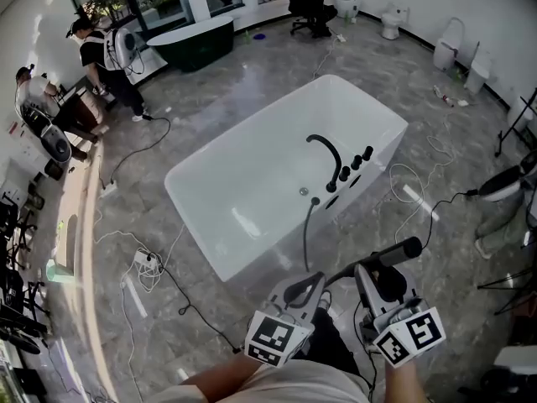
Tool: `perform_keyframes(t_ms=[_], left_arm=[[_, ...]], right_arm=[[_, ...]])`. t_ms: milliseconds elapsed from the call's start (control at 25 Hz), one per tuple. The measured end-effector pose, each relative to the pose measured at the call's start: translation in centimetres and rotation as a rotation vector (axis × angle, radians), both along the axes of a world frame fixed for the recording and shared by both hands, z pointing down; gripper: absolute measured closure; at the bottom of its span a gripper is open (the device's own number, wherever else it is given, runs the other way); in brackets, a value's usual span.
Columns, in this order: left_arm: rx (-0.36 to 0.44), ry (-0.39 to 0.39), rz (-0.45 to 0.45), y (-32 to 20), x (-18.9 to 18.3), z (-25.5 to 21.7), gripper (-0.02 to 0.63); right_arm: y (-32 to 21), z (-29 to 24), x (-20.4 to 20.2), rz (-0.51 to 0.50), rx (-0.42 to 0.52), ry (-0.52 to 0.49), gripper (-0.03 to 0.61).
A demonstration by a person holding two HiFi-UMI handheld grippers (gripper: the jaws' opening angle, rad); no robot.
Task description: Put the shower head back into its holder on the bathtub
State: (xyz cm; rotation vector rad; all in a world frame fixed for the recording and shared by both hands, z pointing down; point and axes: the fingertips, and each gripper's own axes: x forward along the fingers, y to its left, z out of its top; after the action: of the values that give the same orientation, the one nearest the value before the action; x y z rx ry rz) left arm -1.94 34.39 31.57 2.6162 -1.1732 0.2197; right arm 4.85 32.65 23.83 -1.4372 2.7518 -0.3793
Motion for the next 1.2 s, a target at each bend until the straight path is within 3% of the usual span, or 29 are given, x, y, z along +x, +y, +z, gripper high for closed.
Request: perform_keyframes(t_ms=[480, 800, 1200], left_arm=[[0.01, -0.028, 0.0, -11.8, 3.6, 2.0, 0.609], [-0.043, -0.078, -0.024, -17.5, 4.4, 7.6, 0.609], [-0.075, -0.079, 0.071, -20.6, 4.7, 15.2, 0.61]], right_arm=[[-12.4, 0.8, 2.6, -0.06, -0.004, 0.001, 0.44], [-19.2, 0.3, 3.3, -0.117, -0.019, -0.034, 0.44], [-23.1, 1.5, 3.2, -0.032, -0.047, -0.048, 0.44]])
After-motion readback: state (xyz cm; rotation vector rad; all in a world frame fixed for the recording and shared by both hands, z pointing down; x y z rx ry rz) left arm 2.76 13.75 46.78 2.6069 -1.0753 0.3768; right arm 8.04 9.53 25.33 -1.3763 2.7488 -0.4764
